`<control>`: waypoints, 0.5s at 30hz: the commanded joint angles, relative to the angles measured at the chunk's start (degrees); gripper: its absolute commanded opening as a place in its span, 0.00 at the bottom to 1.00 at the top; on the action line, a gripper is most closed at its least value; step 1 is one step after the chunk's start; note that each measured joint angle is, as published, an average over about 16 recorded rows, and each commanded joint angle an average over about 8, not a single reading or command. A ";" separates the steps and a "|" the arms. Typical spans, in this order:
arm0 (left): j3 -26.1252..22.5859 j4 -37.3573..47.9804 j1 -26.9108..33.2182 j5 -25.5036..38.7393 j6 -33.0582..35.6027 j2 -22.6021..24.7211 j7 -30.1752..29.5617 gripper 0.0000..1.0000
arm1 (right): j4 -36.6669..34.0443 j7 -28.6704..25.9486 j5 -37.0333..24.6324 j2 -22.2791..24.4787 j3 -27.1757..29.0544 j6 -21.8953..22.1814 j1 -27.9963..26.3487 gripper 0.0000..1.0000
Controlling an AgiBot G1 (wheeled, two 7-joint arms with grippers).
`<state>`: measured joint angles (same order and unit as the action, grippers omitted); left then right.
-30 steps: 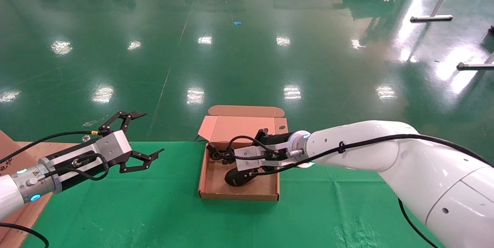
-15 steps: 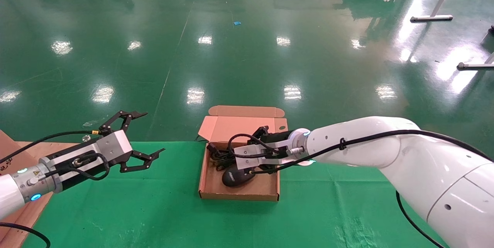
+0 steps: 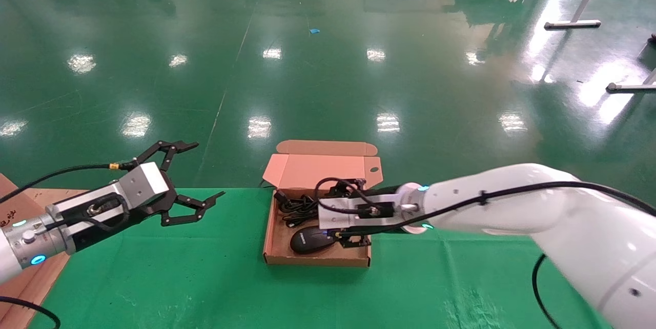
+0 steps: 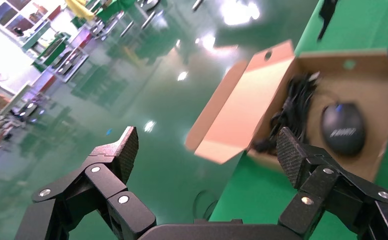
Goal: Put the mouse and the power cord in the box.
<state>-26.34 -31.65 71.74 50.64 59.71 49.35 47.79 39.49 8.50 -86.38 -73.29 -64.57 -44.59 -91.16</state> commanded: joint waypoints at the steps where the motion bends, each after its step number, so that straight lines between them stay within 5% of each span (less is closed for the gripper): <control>1: 0.39 -1.59 -0.38 -0.33 0.98 -0.54 -2.21 1.00 | 1.19 -0.72 1.63 1.36 1.81 -1.52 1.09 1.00; 15: 3.17 -12.87 -3.13 -2.70 7.98 -4.40 -17.97 1.00 | 10.26 -5.83 13.46 11.53 14.69 -12.43 8.95 1.00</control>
<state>-23.18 -44.51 68.62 47.95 67.68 44.95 29.84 49.74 2.68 -72.94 -61.77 -49.90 -57.01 -82.23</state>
